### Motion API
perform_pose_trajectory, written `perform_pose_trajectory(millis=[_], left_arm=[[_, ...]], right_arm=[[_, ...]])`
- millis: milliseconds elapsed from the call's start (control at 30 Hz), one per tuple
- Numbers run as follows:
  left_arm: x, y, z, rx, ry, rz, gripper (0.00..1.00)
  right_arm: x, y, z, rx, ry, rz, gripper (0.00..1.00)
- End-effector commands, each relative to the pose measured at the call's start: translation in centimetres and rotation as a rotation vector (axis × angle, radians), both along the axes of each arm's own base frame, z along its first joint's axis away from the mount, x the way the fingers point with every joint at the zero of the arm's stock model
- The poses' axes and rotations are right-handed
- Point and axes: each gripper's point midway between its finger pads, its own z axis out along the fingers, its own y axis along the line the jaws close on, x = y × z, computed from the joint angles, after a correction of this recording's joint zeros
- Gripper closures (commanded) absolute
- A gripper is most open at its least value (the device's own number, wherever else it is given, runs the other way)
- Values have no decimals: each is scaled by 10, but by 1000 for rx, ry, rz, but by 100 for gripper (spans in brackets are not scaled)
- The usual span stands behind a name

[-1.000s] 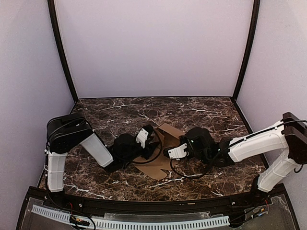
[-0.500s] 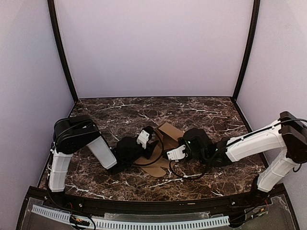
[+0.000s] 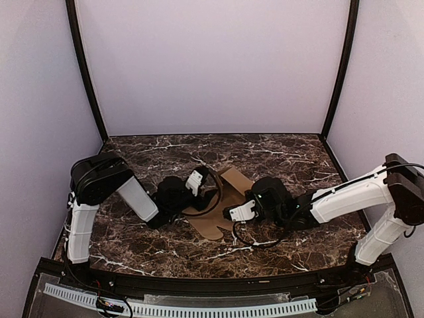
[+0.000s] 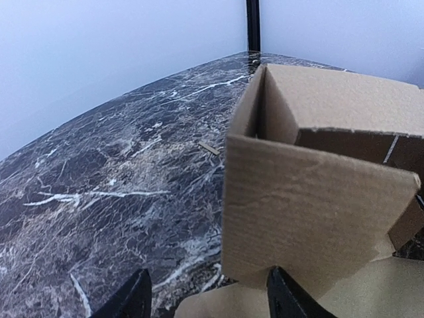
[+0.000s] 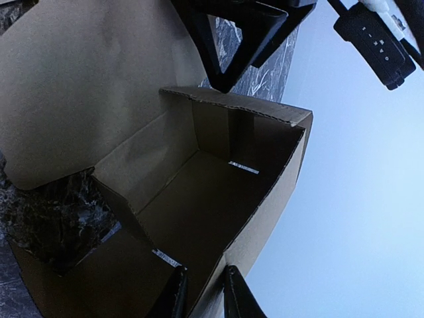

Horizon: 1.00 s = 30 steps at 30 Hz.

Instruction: Fold the paper box

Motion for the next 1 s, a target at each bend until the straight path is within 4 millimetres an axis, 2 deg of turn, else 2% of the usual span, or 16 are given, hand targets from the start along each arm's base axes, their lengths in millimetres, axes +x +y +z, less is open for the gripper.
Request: perform_pose_trajectory(millis=[0, 167, 267, 333, 433, 600, 900, 967], left_arm=[[-9, -22, 19, -24, 22, -193, 39], [-18, -48, 27, -55, 73, -367, 39], [-19, -56, 27, -53, 102, -402, 41], [-15, -60, 27, -55, 113, -406, 43], [-12, -68, 22, -56, 140, -433, 52], [-8, -72, 22, -74, 155, -426, 67], [6, -77, 15, -104, 193, -375, 72], [8, -78, 18, -129, 195, -364, 69]], right_arm=[[-6, 5, -12, -11, 45, 26, 81], [-6, 7, -13, -12, 45, 27, 81], [-5, 8, -13, -13, 45, 30, 82], [-5, 8, -13, -13, 45, 27, 82], [-4, 9, -13, -12, 46, 29, 82], [-5, 8, -14, -18, 46, 33, 83], [-9, 8, -16, -27, 65, 54, 84], [-12, 9, -16, -28, 73, 70, 84]])
